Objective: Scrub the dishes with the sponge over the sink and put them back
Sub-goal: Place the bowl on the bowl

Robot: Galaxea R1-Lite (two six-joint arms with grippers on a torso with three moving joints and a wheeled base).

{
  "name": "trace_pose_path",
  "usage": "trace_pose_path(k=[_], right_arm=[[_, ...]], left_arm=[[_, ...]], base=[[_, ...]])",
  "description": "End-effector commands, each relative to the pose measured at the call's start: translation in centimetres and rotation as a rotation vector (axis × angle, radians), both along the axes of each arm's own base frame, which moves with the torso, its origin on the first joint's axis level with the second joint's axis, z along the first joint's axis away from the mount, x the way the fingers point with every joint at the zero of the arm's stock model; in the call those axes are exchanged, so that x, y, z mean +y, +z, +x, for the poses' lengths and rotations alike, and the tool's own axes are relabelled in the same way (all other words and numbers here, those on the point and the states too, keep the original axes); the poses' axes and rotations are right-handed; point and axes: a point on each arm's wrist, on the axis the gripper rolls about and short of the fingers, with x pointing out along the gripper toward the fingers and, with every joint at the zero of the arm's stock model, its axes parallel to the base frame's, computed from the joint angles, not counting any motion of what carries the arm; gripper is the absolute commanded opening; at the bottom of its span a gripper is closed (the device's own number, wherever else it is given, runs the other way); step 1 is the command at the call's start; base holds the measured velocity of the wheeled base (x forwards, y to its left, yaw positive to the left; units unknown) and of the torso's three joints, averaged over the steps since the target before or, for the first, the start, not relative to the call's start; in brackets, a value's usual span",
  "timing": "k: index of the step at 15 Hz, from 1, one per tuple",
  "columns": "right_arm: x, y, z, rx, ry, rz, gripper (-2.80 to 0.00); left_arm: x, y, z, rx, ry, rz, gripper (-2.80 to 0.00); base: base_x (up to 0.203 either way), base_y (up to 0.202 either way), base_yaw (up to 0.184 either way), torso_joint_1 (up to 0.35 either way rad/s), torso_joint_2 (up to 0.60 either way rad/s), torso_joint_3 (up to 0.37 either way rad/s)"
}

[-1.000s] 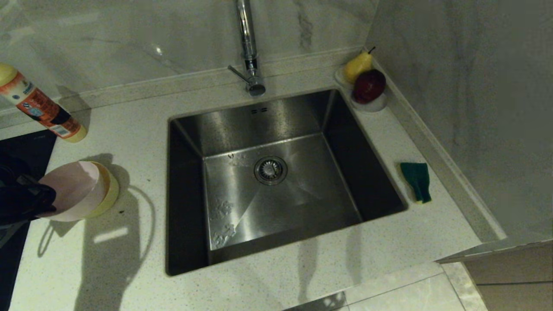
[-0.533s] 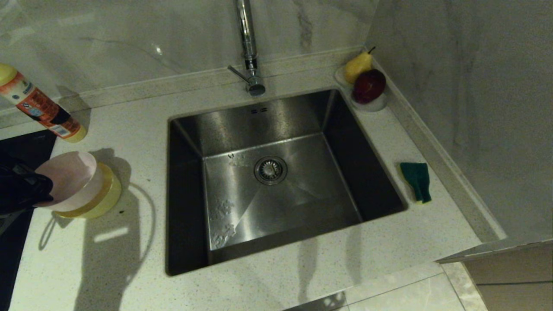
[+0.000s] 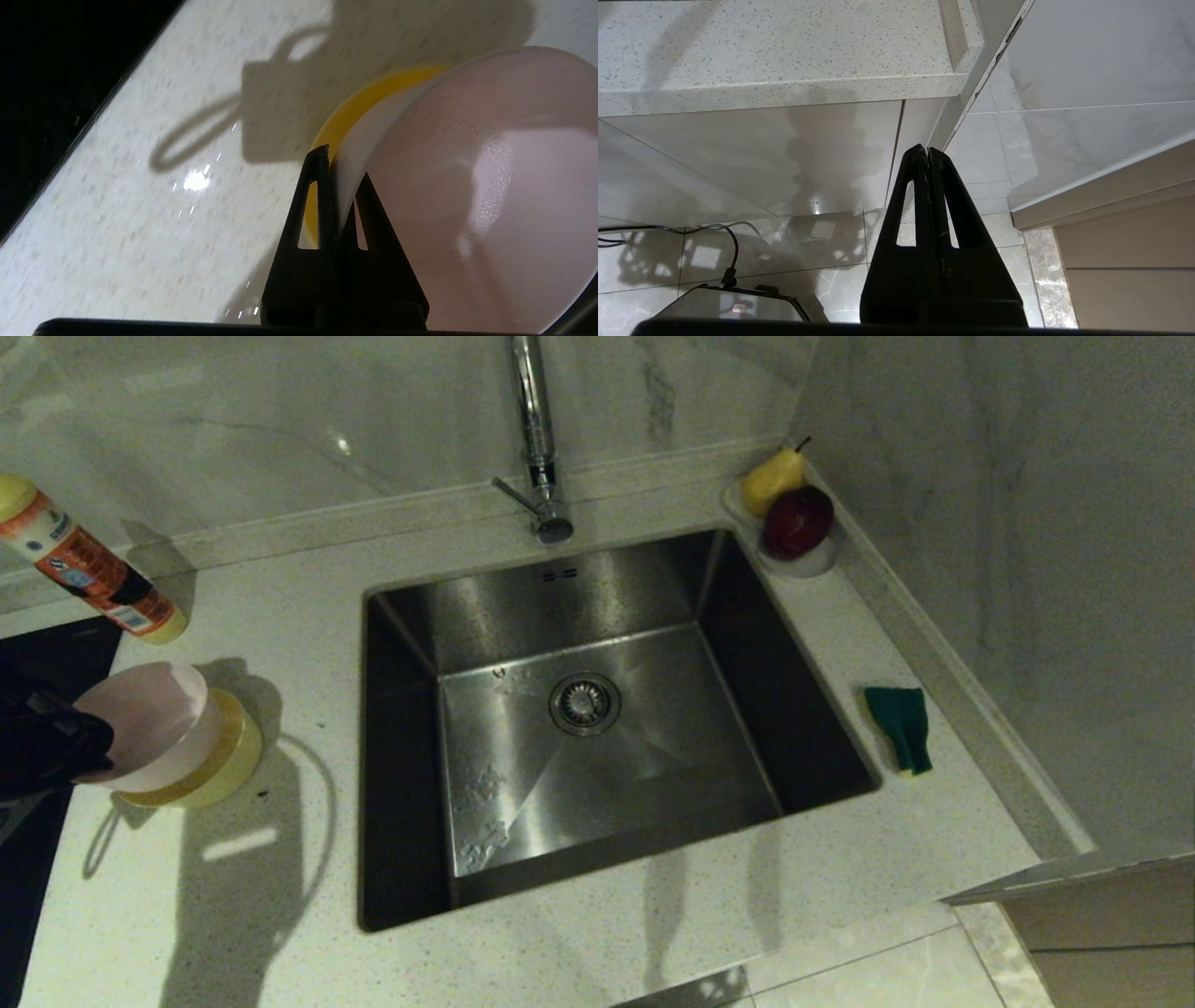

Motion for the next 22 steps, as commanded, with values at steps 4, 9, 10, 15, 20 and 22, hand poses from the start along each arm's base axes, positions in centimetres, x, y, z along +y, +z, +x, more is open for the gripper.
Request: trace_pose_path(k=[4,9,10,15,20,22], right_arm=[[0.0,0.0,0.0,0.000,0.001,-0.001,-2.80],[0.0,0.0,0.0,0.000,0.001,-0.001,-2.80],[0.0,0.0,0.0,0.000,0.001,-0.001,-2.80],[0.0,0.0,0.0,0.000,0.001,-0.001,-2.80],[0.0,0.0,0.0,0.000,0.001,-0.001,-2.80],[0.0,0.0,0.0,0.000,0.001,-0.001,-2.80]], left_arm=[[0.2,-0.6,0.4,-0.018,0.005,0.006,-2.80],[0.1,-1.1,0.2,-0.001,0.003,0.000,-2.80],[0.1,-1.0,0.3,-0.004,0.004,0.003,-2.80],[0.1,-1.1,0.2,-0.002,0.005,0.004,-2.80],[0.1,-0.5,0.2,-0.026,0.005,0.005,0.00],[0.0,0.3,-0.1,-0.056,0.005,0.009,0.00]], base=[[0.000,0.000,0.000,0.000,0.00,0.000],[0.000,0.000,0.000,0.000,0.00,0.000],[0.000,0.000,0.000,0.000,0.00,0.000],[0.000,0.000,0.000,0.000,0.00,0.000],[0.000,0.000,0.000,0.000,0.00,0.000],[0.000,0.000,0.000,0.000,0.00,0.000]])
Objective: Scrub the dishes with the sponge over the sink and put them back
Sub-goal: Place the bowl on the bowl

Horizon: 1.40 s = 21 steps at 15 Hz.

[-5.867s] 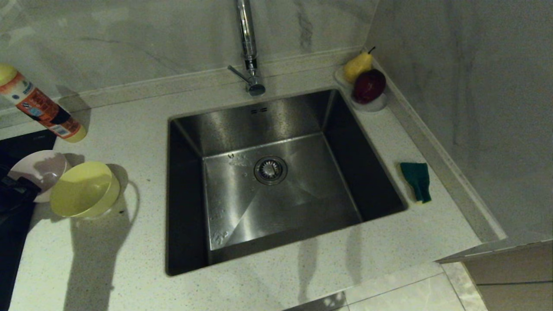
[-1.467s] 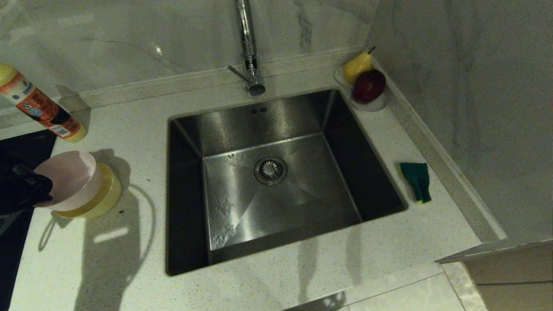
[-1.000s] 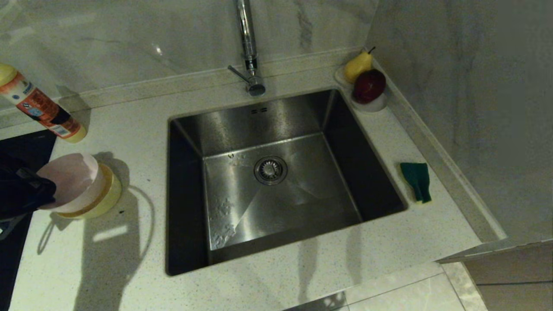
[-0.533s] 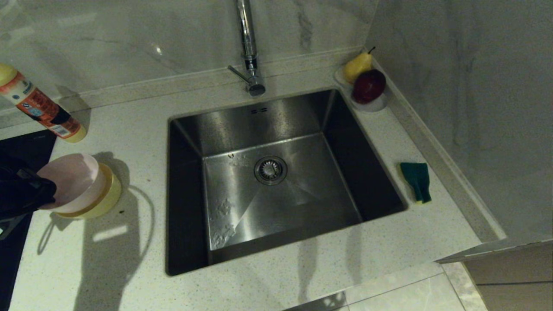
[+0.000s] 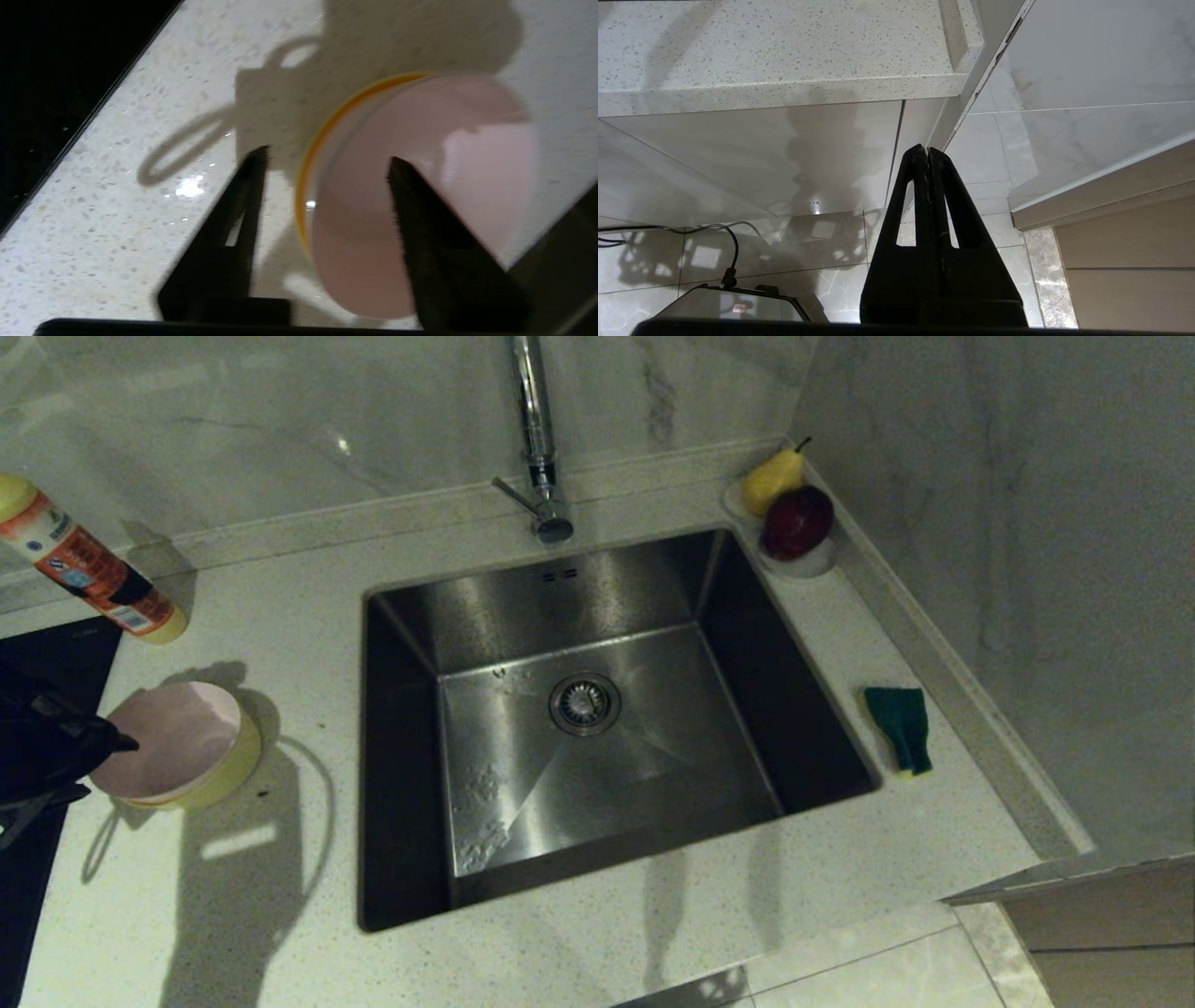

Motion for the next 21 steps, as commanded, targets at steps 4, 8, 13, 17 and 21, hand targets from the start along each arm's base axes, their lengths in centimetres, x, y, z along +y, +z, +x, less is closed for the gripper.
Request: trace_pose_path(k=[4,8,13,17,21], right_arm=[[0.0,0.0,0.0,0.000,0.001,-0.001,-2.80],[0.0,0.0,0.0,0.000,0.001,-0.001,-2.80],[0.0,0.0,0.0,0.000,0.001,-0.001,-2.80],[0.0,0.0,0.0,0.000,0.001,-0.001,-2.80],[0.0,0.0,0.0,0.000,0.001,-0.001,-2.80]], left_arm=[[-0.9,3.8,-1.9,-0.129,0.017,0.033,0.00],[-1.4,4.7,-4.1,-0.124,0.048,0.045,-2.80],[1.0,4.7,-4.9,-0.041,0.214,0.017,-2.80],[5.7,4.5,-4.4,-0.009,0.366,0.006,-2.80],[11.2,3.4,-3.7,0.027,0.482,-0.026,-2.80]], base=[[0.000,0.000,0.000,0.000,0.00,0.000],[0.000,0.000,0.000,0.000,0.00,0.000],[0.000,0.000,0.000,0.000,0.00,0.000],[0.000,0.000,0.000,0.000,0.00,0.000],[0.000,0.000,0.000,0.000,0.00,0.000]])
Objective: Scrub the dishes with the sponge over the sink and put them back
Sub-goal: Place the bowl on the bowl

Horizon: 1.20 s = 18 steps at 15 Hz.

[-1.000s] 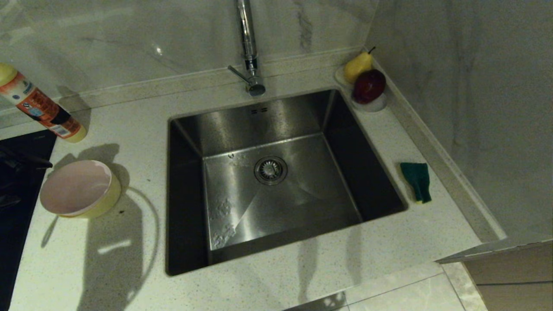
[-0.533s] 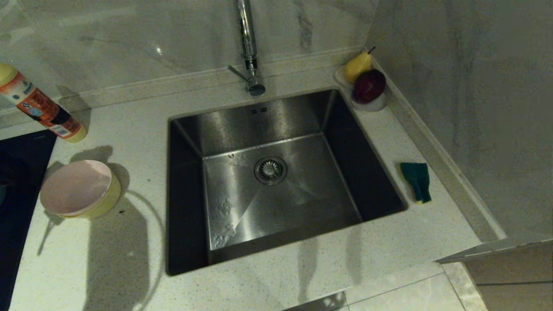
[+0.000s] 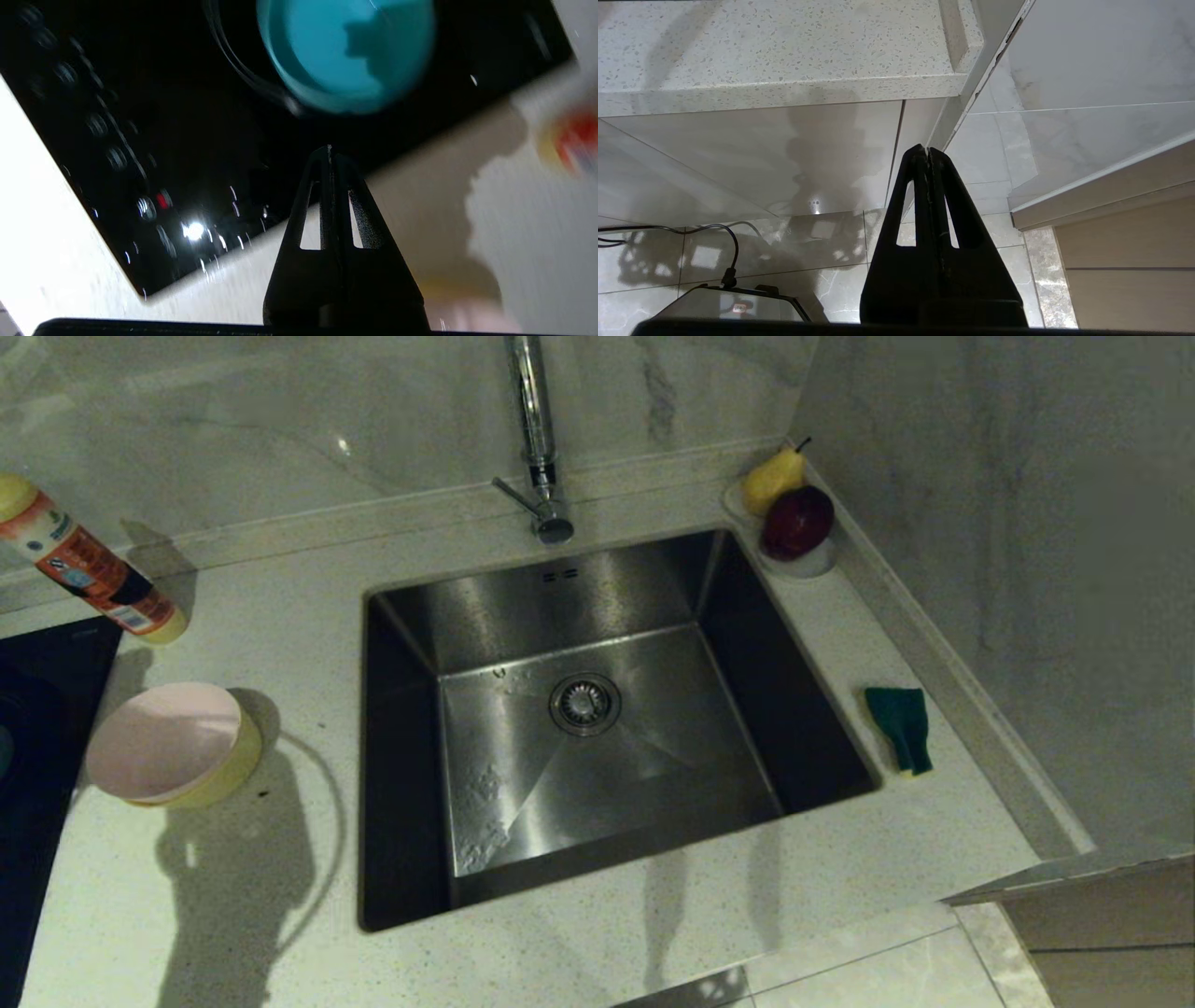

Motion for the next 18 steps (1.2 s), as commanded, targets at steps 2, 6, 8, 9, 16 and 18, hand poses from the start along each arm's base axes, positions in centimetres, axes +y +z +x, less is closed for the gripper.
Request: trace_pose_path(k=[2,6,8,9,16,18], right_arm=[[0.0,0.0,0.0,0.000,0.001,-0.001,-2.80],[0.0,0.0,0.0,0.000,0.001,-0.001,-2.80],[0.0,0.0,0.0,0.000,0.001,-0.001,-2.80],[0.0,0.0,0.0,0.000,0.001,-0.001,-2.80],[0.0,0.0,0.0,0.000,0.001,-0.001,-2.80],[0.0,0.0,0.0,0.000,0.001,-0.001,-2.80]], left_arm=[[4.4,-0.9,0.8,0.006,0.055,-0.058,-2.80],[6.6,-1.2,0.9,0.006,0.080,-0.096,-2.80],[7.7,-2.1,0.9,0.021,0.098,-0.118,0.00],[8.5,-2.6,0.8,0.024,0.117,-0.133,0.00],[10.0,-5.3,0.1,0.041,0.142,-0.248,0.00],[10.3,-6.1,0.2,0.053,0.148,-0.269,0.00]], base=[[0.000,0.000,0.000,0.000,0.00,0.000],[0.000,0.000,0.000,0.000,0.00,0.000],[0.000,0.000,0.000,0.000,0.00,0.000],[0.000,0.000,0.000,0.000,0.00,0.000],[0.000,0.000,0.000,0.000,0.00,0.000],[0.000,0.000,0.000,0.000,0.00,0.000]])
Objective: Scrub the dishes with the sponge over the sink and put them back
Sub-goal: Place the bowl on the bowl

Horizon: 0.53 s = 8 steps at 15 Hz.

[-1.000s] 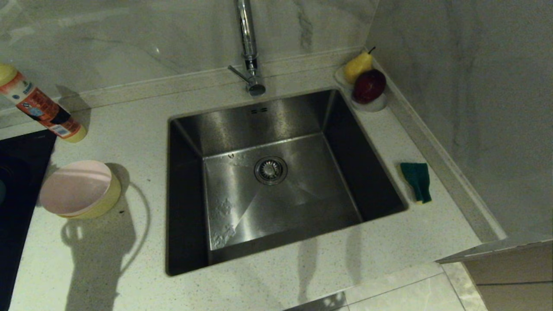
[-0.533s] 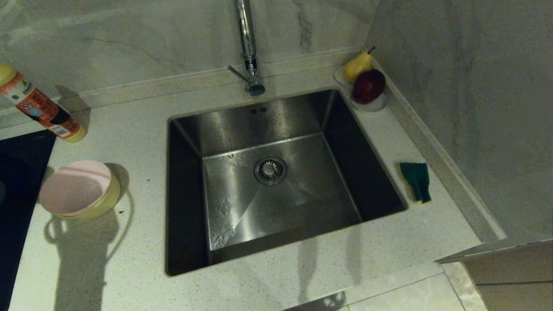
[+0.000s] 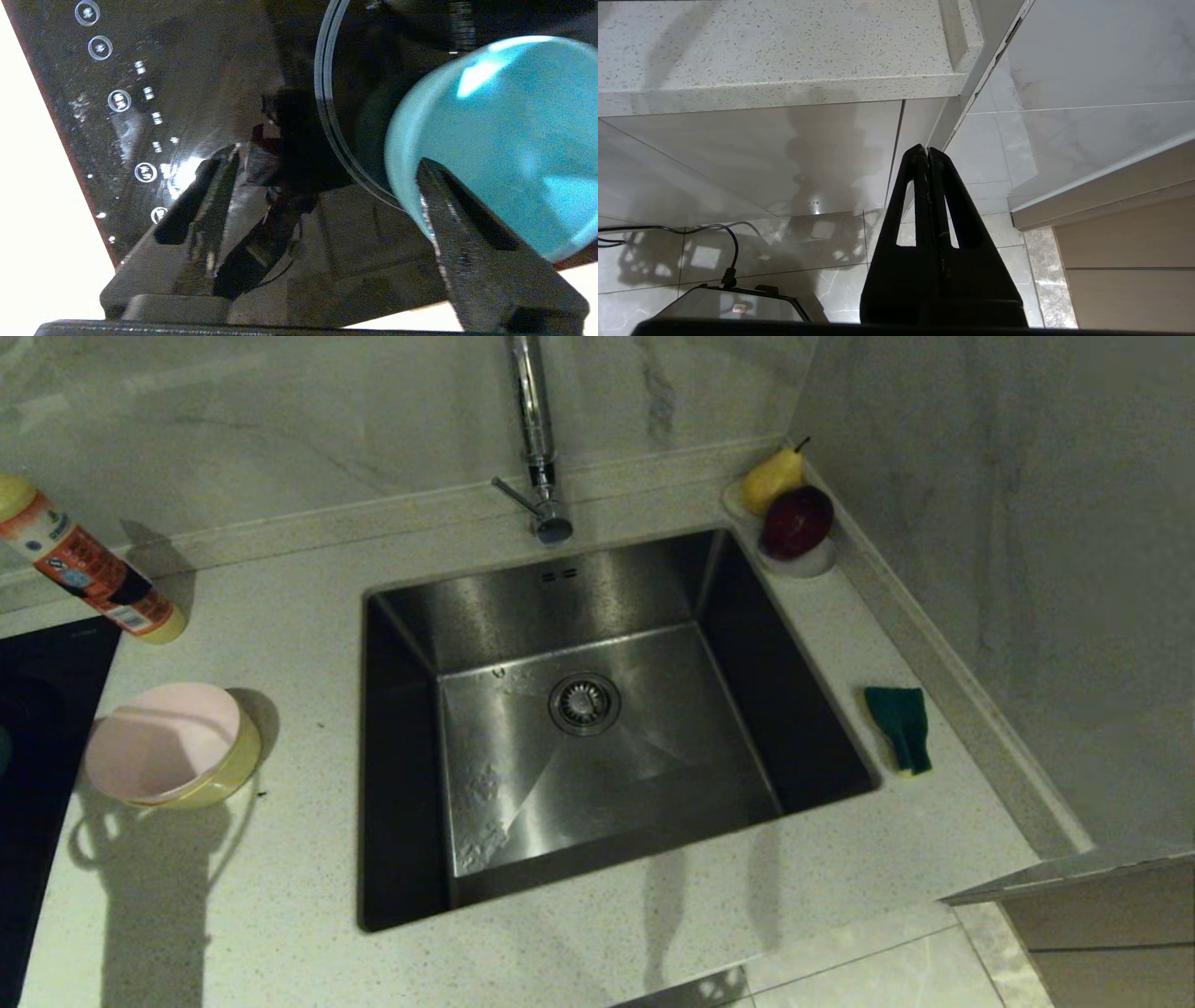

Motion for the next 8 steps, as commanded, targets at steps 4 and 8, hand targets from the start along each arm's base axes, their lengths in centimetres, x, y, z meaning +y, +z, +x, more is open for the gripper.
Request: trace_pose_path(k=[4,8], right_arm=[[0.0,0.0,0.0,0.000,0.001,-0.001,-2.80],[0.0,0.0,0.0,0.000,0.001,-0.001,-2.80]], left_arm=[[0.6,-1.9,0.2,0.030,0.008,-0.056,0.00],[0.8,-2.2,0.2,0.030,0.006,-0.061,0.00]], base=[[0.000,0.000,0.000,0.000,0.00,0.000],[0.000,0.000,0.000,0.000,0.00,0.000]])
